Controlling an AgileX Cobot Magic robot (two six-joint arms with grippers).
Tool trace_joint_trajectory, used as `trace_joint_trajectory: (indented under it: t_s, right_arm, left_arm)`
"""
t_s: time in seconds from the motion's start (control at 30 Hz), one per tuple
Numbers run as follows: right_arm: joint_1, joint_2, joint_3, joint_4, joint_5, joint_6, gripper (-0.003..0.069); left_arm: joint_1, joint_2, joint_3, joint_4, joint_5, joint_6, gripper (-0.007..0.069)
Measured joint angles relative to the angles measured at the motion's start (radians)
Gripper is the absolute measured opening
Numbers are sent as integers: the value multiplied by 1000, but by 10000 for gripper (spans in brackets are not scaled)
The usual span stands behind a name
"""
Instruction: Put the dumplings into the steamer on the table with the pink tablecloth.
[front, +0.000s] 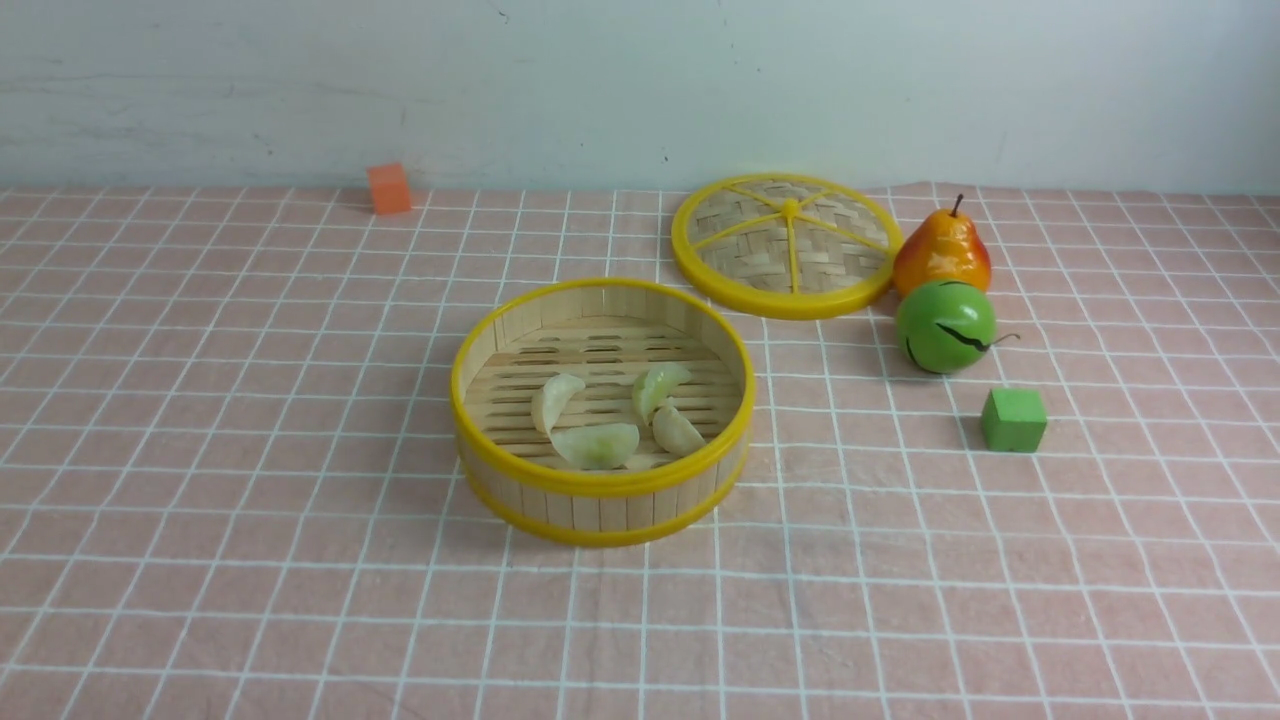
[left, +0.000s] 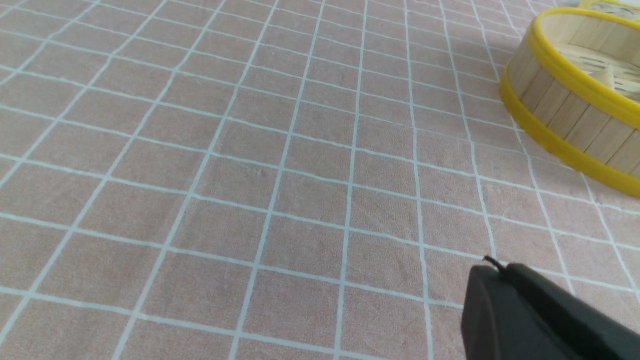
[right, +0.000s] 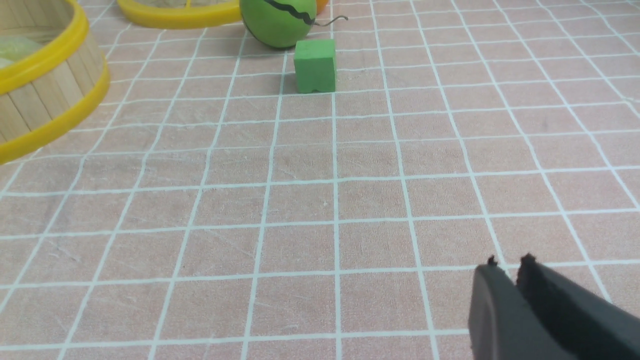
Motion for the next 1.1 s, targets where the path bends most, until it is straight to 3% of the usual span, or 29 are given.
trace_joint_trajectory:
  t_s: [1.1]
  right_arm:
    - [0, 0, 0, 0, 0, 0, 106]
  left_arm:
    - [0, 0, 0, 0, -2, 0, 4]
